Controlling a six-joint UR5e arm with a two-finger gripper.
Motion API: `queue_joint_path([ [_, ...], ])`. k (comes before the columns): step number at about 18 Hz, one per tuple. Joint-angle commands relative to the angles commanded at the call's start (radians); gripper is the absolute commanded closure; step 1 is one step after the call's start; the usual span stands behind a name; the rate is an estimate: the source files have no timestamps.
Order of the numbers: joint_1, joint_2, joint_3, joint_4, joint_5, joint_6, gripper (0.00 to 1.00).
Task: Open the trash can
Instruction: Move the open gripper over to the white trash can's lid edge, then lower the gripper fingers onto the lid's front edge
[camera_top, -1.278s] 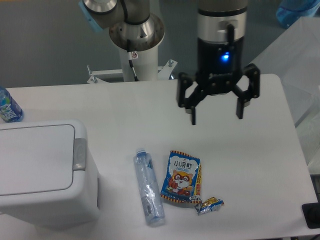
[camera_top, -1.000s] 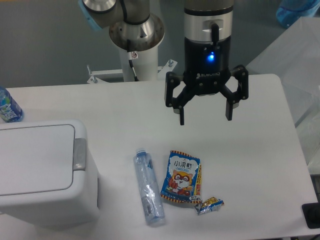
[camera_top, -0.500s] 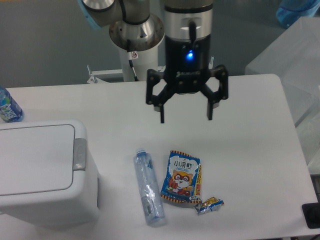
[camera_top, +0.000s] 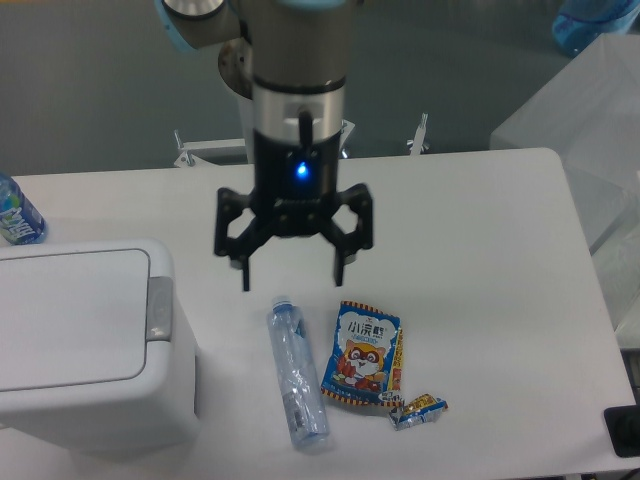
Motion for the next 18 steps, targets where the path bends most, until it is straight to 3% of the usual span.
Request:
queue_joint_path([
  [5, -0.020, 0.000, -0.026, 0.000, 0.000, -0.066, 0.00],
  [18, -0.063, -0.025, -0.026, 0.009, -0.002, -0.072, 0.00],
])
